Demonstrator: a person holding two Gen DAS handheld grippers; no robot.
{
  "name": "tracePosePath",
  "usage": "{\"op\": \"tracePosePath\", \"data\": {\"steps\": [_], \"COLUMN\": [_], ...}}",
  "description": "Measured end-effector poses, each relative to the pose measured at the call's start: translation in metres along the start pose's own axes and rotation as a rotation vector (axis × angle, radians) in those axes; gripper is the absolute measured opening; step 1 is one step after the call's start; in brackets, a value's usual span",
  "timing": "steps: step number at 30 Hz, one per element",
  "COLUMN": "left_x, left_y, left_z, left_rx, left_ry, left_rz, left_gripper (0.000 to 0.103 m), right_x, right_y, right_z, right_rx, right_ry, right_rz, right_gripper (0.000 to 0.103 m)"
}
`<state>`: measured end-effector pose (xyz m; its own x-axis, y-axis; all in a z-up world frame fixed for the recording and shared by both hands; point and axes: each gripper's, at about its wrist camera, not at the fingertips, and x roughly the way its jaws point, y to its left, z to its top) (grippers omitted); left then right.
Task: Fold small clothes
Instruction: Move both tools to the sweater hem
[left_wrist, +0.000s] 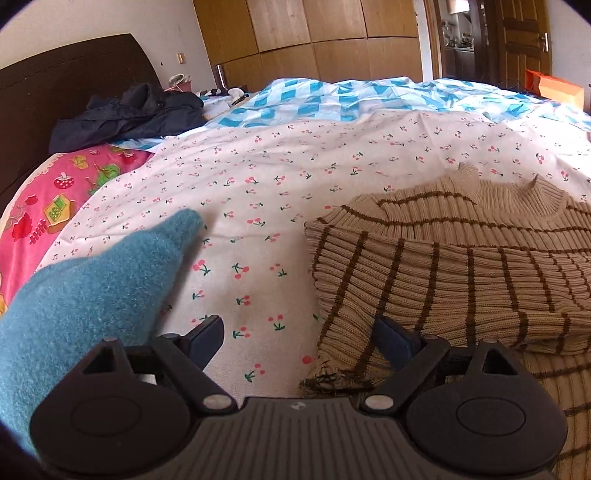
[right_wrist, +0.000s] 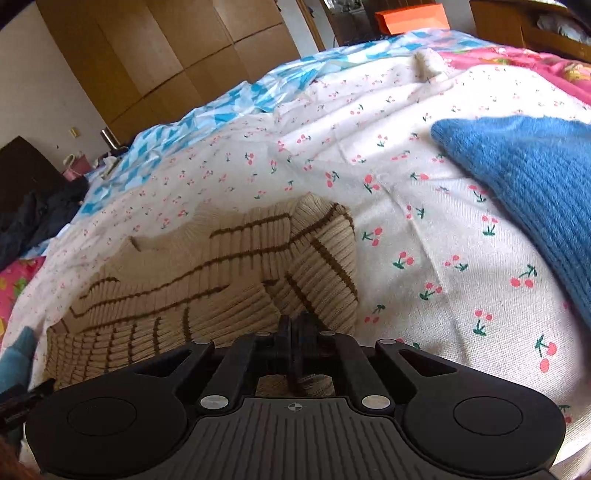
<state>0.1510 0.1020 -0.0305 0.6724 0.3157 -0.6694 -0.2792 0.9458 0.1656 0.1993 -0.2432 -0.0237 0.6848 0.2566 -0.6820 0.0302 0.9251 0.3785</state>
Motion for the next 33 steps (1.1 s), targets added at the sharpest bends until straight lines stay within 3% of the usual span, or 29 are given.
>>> {"op": "tracePosePath", "data": {"steps": [2,7,15,23,28,33], "left_x": [-0.009,-0.027,-0.062,-0.110,-0.135,-0.159], "left_y": [0.004,0.015,0.042,0.059,0.065,0.060], "left_z": [0.001,-0.006,-0.044,-0.075,-0.090,-0.095], "left_rx": [-0.016,-0.003,-0.002,0.046,0.045,0.085], "left_ry": [-0.011,-0.018,0.083,0.211,0.344,0.429], "left_rz": [-0.008,-0.001,-0.039,-0.153,-0.250,-0.317], "left_gripper": [0.094,0.094,0.094,0.093,0.081,0.071], "right_x": [-0.011,-0.024,-0.066,-0.115,-0.140,-0.157], "right_y": [0.001,0.000,-0.010,-0.009,-0.014,-0.011], "right_z": [0.002,-0.002,-0.024,-0.065,-0.092,-0.109], "right_rx": [0.012,-0.028,-0.055,-0.160,-0.175,-0.210], "right_ry": [-0.028,-0.023,0.042,0.232,0.386,0.516], "right_rz": [0.023,0.017,0.050,0.047,0.018,0.004], "right_gripper": [0.011,0.011,0.013,0.015,0.021,0.021]}}
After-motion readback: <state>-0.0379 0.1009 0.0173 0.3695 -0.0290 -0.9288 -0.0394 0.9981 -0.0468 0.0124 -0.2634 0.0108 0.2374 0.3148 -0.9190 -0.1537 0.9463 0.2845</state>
